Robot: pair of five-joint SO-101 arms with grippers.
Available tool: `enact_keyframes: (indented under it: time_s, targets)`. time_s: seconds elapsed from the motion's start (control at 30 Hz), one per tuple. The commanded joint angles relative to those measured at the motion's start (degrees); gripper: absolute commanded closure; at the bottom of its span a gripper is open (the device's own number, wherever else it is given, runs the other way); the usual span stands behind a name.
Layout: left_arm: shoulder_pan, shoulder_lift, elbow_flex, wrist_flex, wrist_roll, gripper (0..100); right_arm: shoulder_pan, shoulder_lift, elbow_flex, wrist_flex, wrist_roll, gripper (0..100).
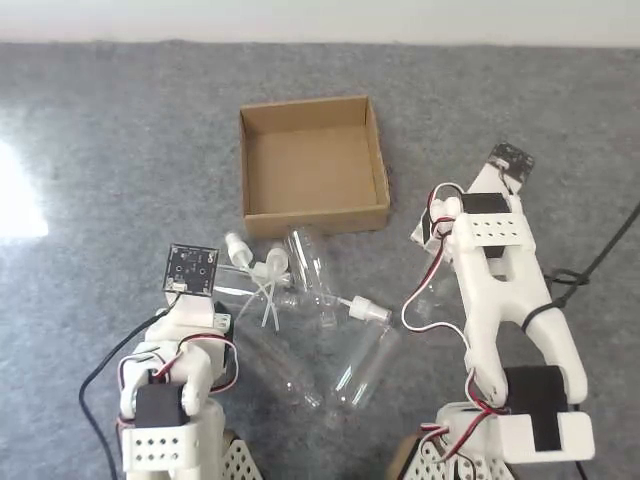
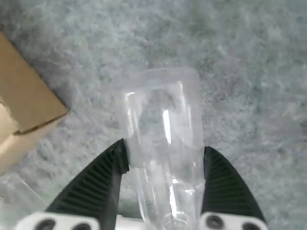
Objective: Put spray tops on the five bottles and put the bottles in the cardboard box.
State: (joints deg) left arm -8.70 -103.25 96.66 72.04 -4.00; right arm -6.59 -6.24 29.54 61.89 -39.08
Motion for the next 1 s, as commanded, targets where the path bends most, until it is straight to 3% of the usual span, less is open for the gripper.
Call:
enact_keyframes:
  time_s: [0.0,0.47,0.97]
  targets:
    - [0.00,-1.05,-0.13,0.26,0.53,93,0.66,-3.12,-3.16,-0.92,-3.87,85.7]
    - [0.00,-1.05,-0.13,0.26,0.53,93,4.79,-3.47,-3.16,-5.85,-22.59,85.7]
    - [0.00,-1.05,-0.13,0.26,0.53,93,6.11,-2.95,-2.99,-8.75,-31.82,85.7]
